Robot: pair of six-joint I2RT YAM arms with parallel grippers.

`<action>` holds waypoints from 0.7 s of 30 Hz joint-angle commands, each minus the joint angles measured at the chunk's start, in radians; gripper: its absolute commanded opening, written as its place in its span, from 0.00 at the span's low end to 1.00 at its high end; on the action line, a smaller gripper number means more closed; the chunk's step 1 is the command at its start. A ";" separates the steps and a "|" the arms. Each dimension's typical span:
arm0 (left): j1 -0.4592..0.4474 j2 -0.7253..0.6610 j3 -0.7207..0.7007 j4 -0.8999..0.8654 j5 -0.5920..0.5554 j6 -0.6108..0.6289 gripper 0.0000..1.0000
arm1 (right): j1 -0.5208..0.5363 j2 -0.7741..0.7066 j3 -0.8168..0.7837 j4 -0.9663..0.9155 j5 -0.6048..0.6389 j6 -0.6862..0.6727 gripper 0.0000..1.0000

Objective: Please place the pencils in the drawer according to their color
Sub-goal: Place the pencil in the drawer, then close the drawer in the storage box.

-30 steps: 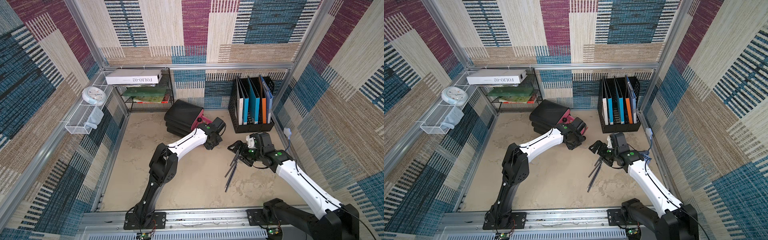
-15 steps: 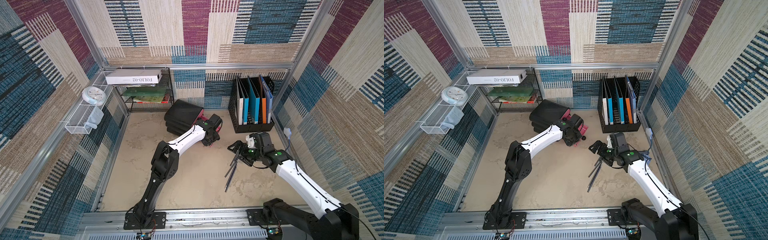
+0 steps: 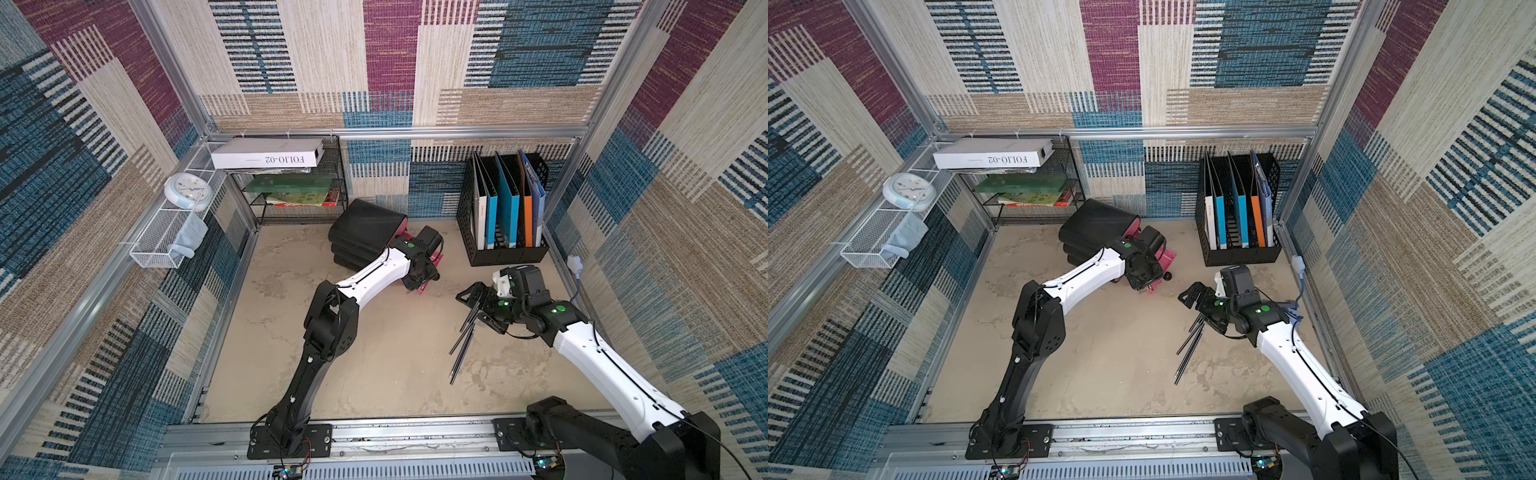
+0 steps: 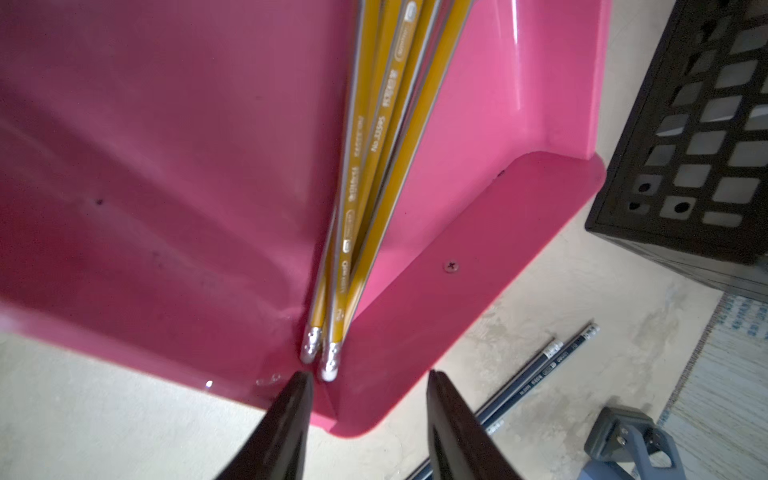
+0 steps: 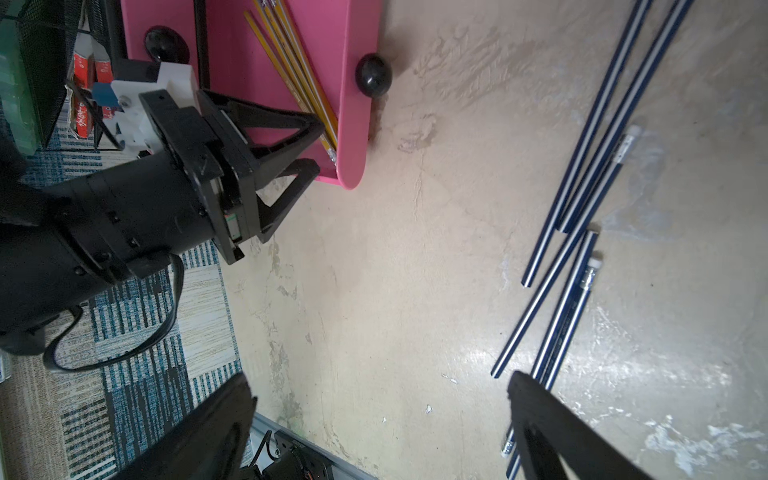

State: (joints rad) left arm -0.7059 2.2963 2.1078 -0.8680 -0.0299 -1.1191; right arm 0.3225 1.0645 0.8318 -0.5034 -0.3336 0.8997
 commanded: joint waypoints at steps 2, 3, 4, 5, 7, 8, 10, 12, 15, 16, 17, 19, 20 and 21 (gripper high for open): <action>-0.002 -0.010 0.022 -0.011 0.001 0.037 0.50 | 0.001 -0.005 -0.003 0.002 0.003 -0.005 0.99; -0.003 -0.012 0.028 -0.010 0.009 0.048 0.51 | 0.001 -0.005 -0.003 0.001 0.002 -0.004 0.99; -0.007 -0.015 0.033 -0.006 0.016 0.058 0.51 | 0.001 -0.005 -0.003 0.003 0.002 -0.005 0.99; -0.011 -0.019 0.042 -0.004 0.024 0.072 0.51 | 0.001 -0.004 -0.003 0.005 0.004 -0.004 0.99; -0.025 -0.035 0.050 -0.003 0.030 0.098 0.52 | 0.001 -0.003 -0.005 0.012 0.004 -0.003 0.99; -0.033 -0.049 0.050 0.000 0.033 0.111 0.52 | 0.001 -0.003 -0.008 0.016 0.002 -0.001 0.99; -0.049 -0.079 0.049 0.001 0.034 0.140 0.52 | 0.001 -0.003 -0.013 0.022 0.004 -0.001 0.99; -0.067 -0.123 0.038 0.002 0.033 0.169 0.52 | 0.001 -0.005 -0.023 0.036 0.005 0.003 0.99; -0.084 -0.199 0.018 0.000 0.027 0.217 0.52 | 0.001 -0.002 -0.037 0.070 0.001 0.011 0.99; -0.087 -0.226 0.006 -0.002 0.019 0.234 0.52 | 0.001 0.001 -0.037 0.084 -0.002 0.013 0.99; -0.087 -0.258 -0.006 -0.008 0.008 0.251 0.53 | 0.001 0.004 -0.039 0.103 -0.007 0.014 0.99; -0.083 -0.308 -0.014 -0.034 -0.031 0.294 0.54 | 0.001 0.015 -0.042 0.150 -0.020 0.019 0.99; -0.080 -0.329 -0.011 -0.055 -0.052 0.322 0.54 | 0.000 0.022 -0.040 0.174 -0.026 0.025 0.99; -0.074 -0.346 -0.003 -0.079 -0.069 0.352 0.54 | 0.000 0.031 -0.040 0.202 -0.031 0.030 0.99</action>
State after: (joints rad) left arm -0.7879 1.9881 2.0987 -0.8886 -0.0315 -0.8715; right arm 0.3214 1.0817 0.7914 -0.4038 -0.3454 0.9165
